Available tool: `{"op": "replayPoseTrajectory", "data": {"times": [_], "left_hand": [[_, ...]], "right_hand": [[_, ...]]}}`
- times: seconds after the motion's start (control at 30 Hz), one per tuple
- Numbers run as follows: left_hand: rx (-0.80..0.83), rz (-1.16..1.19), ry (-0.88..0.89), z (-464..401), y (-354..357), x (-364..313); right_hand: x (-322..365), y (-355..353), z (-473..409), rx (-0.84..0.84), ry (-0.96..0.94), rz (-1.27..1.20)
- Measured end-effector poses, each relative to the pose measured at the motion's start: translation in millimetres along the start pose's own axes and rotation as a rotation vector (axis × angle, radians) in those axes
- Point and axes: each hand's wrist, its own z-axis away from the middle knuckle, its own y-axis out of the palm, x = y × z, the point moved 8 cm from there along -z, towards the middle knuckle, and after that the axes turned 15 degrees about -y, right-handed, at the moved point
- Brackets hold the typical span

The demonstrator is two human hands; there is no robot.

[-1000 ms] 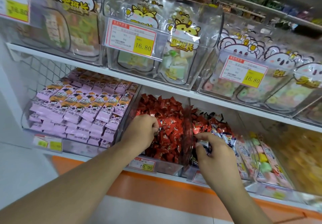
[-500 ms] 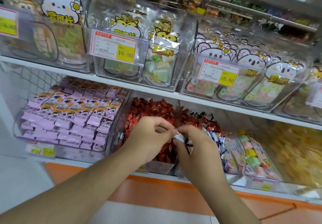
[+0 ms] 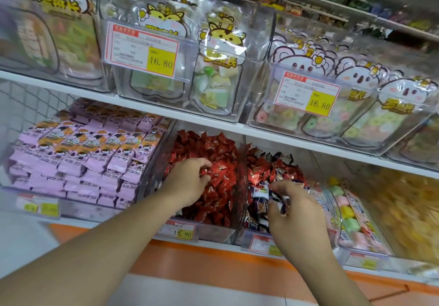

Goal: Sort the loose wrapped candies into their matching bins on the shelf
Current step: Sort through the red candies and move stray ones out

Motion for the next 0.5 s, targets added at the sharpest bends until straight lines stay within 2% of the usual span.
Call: {"op": "replayPoseTrajectory", "data": {"times": [0.3,0.5], "left_hand": [[-0.022,-0.033,-0.062,-16,6,15],[-0.099,0.076,0.039,0,-10,6]], "right_hand": [[-3,11,-2,0.031,-0.011,-0.033],[2,10,-1,0.021,-0.004,-0.039]]}}
